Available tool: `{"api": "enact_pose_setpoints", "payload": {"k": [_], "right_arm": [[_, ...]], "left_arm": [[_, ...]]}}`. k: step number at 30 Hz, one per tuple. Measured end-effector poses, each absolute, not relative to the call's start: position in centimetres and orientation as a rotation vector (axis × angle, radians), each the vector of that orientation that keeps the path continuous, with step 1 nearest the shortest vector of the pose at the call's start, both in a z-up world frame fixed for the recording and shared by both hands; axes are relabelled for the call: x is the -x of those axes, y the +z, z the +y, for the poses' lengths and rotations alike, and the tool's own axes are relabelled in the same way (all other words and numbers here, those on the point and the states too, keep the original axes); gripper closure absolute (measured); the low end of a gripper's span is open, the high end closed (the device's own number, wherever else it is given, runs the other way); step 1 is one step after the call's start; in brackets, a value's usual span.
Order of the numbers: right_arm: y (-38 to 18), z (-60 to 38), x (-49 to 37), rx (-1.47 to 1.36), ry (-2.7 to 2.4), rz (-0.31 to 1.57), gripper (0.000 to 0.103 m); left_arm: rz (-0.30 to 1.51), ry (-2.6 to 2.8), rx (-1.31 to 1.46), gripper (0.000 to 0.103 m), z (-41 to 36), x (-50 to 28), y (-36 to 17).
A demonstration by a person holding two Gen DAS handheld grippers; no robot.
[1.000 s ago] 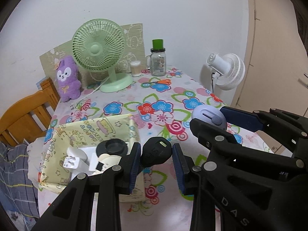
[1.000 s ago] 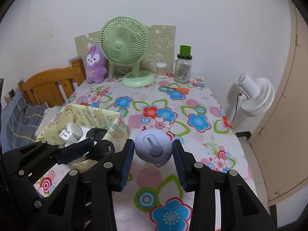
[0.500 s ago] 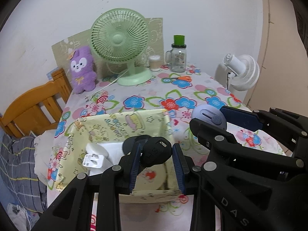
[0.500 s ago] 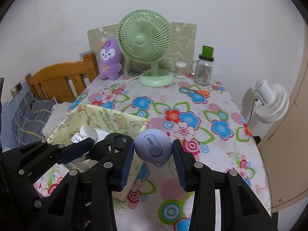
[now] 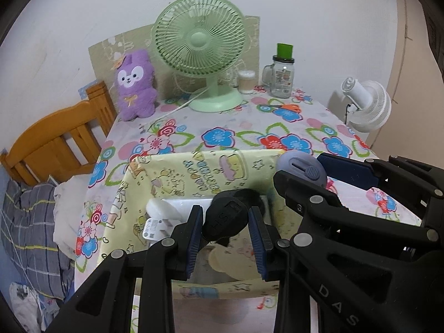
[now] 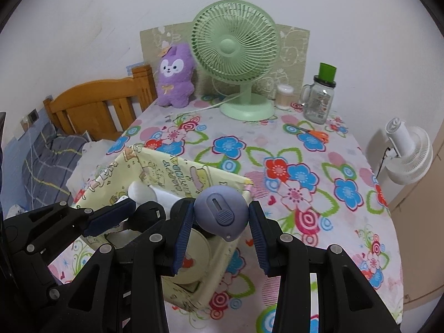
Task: Organize rigid objects
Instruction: 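Lower the lavender case into the box and open the right tool while the left tool releases the key fob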
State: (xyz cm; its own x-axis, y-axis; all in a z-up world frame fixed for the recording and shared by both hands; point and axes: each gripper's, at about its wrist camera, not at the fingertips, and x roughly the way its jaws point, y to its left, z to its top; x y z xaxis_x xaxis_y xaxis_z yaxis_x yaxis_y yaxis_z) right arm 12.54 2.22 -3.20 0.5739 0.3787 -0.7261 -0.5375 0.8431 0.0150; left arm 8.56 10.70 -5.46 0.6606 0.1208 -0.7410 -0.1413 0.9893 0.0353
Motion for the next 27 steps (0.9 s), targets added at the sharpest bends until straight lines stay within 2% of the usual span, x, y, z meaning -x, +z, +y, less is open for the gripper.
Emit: {"api": "enact_pose_setpoints", "payload": {"k": [18, 21, 26, 27], "right_arm": [[-6.1, 6.5, -14.1, 0.223, 0.583, 0.870, 0.059], [-6.6, 7.0, -14.4, 0.224, 0.582, 0.881, 0.059], [-7.2, 7.2, -14.7, 0.217, 0.579, 0.891, 0.058], [-7.1, 7.3, -14.7, 0.220, 0.578, 0.888, 0.055]], "left_arm": [[0.881, 0.212, 0.060, 0.068, 14.8, -9.4, -7.9], [0.890, 0.209, 0.061, 0.063, 15.0, -9.5, -8.2], [0.890, 0.206, 0.058, 0.045, 15.0, -9.5, -8.3], [0.890, 0.205, 0.055, 0.041, 14.9, -9.5, -8.3]]}}
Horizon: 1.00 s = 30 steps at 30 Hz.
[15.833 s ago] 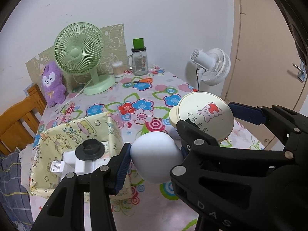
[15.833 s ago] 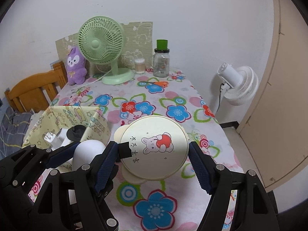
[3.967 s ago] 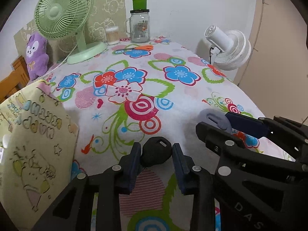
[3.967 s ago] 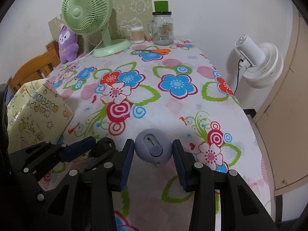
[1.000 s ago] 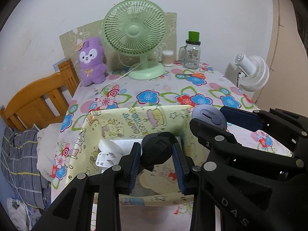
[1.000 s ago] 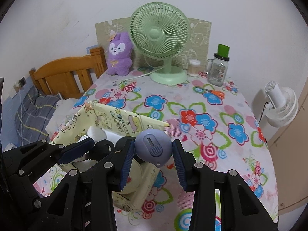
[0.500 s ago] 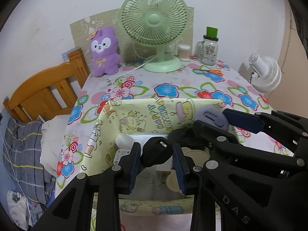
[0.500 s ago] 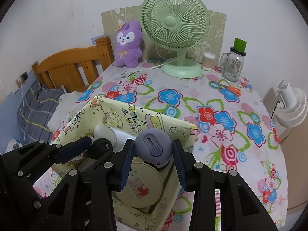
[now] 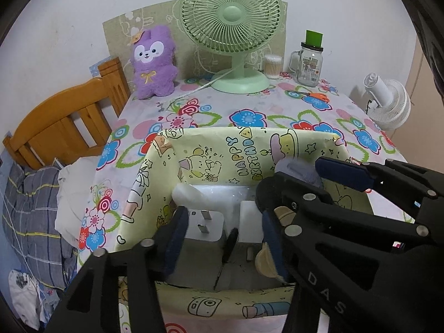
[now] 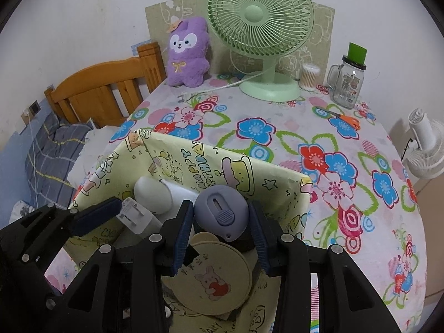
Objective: Organize rigid objects
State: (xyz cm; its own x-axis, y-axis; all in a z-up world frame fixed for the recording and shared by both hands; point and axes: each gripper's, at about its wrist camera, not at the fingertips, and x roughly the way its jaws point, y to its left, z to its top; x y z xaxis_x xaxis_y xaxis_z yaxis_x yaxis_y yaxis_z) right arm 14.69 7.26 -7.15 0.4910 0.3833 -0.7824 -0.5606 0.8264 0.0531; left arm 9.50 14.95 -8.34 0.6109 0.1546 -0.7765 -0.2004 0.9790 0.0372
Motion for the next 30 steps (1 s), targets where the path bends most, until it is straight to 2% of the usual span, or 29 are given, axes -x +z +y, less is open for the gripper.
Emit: {"api": "enact_pose_setpoints", "payload": {"k": [2, 3, 4, 11, 16, 30], "right_arm": [[-7.0, 7.2, -14.6, 0.228, 0.566, 0.874, 0.041], [-6.9, 7.1, -14.6, 0.228, 0.562, 0.869, 0.030], [-6.8, 7.0, -14.5, 0.229, 0.557, 0.865, 0.027], [-4.9, 5.1, -13.1, 0.228, 0.531, 0.819, 0.027], [-3.4, 3.0, -11.5, 0.212, 0.496, 0.791, 0.021], [-0.7, -2.2, -7.9, 0.173, 0.422, 0.746, 0.012]], "left_arm": [[0.885, 0.193, 0.050, 0.036, 14.7, -9.3, -8.2], [0.882, 0.188, 0.047, 0.033, 14.5, -9.2, -8.1], [0.876, 0.184, 0.045, 0.030, 14.4, -9.1, -8.0], [0.836, 0.165, 0.027, 0.017, 12.8, -8.0, -6.5], [0.800, 0.140, 0.021, 0.011, 11.1, -7.0, -5.4], [0.738, 0.097, 0.021, 0.007, 6.9, -4.1, -3.0]]}}
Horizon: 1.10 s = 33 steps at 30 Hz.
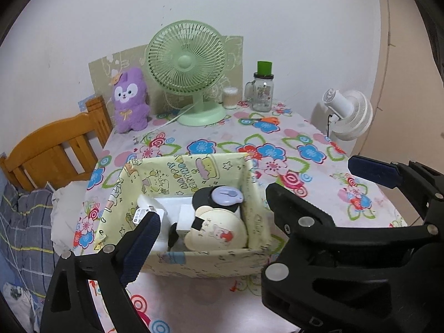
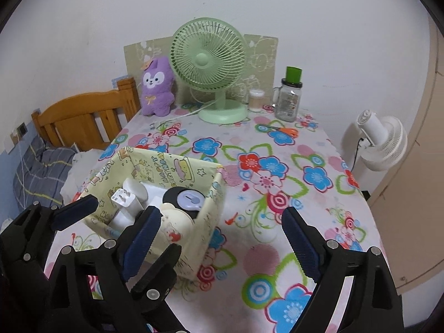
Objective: Organize rigid objects
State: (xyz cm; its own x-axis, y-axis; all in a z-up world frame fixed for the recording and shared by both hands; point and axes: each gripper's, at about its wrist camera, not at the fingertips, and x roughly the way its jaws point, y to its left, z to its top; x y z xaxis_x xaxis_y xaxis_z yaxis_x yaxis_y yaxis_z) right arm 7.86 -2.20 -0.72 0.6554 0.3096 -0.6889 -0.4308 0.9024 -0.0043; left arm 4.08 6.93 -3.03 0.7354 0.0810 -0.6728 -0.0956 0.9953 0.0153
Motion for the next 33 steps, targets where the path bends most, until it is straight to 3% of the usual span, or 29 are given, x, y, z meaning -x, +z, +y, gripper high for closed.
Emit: {"api": "enact_pose_setpoints", "payload": {"k": [11, 33], "right_arm": [[1.5, -6.8, -5.4, 0.157, 0.340, 0.641, 0.007], [3.9, -15.8, -4.5, 0.110, 0.237, 0.600, 0.006]], "left_arm": [[0.667, 0.110, -0.017, 0.000, 3.7, -2.7, -1.3], [0.586, 0.123, -0.002, 0.000, 1.4, -1.5, 1.2]]}}
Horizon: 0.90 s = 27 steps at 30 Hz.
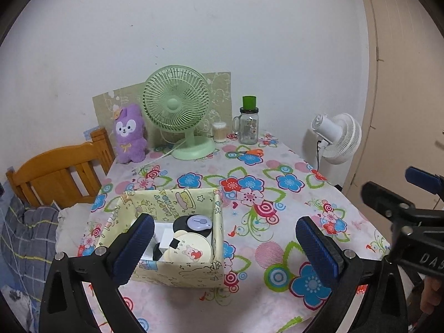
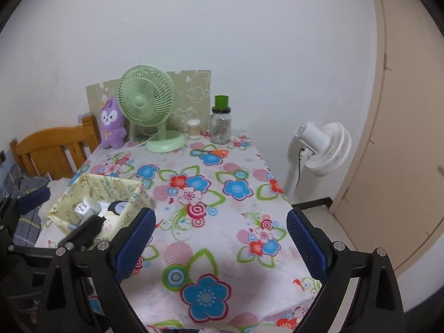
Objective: Organize rigid objects
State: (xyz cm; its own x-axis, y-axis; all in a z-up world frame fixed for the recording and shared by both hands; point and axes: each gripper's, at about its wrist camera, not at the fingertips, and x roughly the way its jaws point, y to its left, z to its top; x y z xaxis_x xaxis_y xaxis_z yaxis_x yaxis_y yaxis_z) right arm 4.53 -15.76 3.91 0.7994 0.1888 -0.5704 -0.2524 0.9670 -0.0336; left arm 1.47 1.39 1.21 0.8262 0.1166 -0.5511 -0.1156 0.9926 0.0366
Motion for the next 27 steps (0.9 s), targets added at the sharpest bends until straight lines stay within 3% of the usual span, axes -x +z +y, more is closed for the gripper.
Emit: {"api": "enact_pose_setpoints", "payload": {"k": [27], "right_arm": [[4.4, -17.3, -3.9, 0.043, 0.225, 0.570, 0.005]], "left_arm": [[0.585, 0.098, -0.014, 0.000, 0.7, -1.0, 2.1]]}}
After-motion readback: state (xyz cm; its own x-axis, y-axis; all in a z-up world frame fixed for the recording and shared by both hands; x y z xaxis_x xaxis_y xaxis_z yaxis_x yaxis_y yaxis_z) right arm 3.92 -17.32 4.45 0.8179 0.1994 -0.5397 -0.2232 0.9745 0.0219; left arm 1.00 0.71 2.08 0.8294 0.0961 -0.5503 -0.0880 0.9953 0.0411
